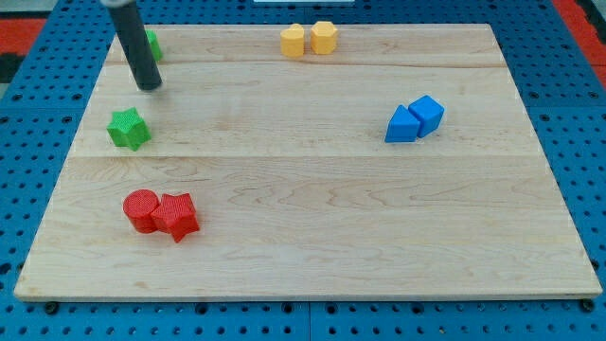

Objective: Move green star into green circle

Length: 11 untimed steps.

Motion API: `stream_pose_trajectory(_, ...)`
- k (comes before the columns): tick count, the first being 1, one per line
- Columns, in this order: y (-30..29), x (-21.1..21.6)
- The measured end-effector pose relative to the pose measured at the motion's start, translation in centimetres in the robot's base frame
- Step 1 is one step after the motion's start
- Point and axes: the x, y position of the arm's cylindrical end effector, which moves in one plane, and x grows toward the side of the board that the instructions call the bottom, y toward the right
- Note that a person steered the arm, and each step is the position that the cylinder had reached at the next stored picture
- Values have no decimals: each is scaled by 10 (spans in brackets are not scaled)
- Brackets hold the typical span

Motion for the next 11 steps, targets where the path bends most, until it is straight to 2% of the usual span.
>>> stream_pose_trajectory(1,13,76)
stream_pose_trajectory(2,-14,87)
stream_pose_trajectory(4,-51,14)
stream_pose_trajectory(5,-27,55)
stream_pose_trajectory(6,-103,40)
stream_pose_trajectory(7,-80,2)
stream_pose_trajectory(8,-39,-9)
stream_pose_trajectory(9,-39,-13)
stream_pose_trajectory(11,-40,-60)
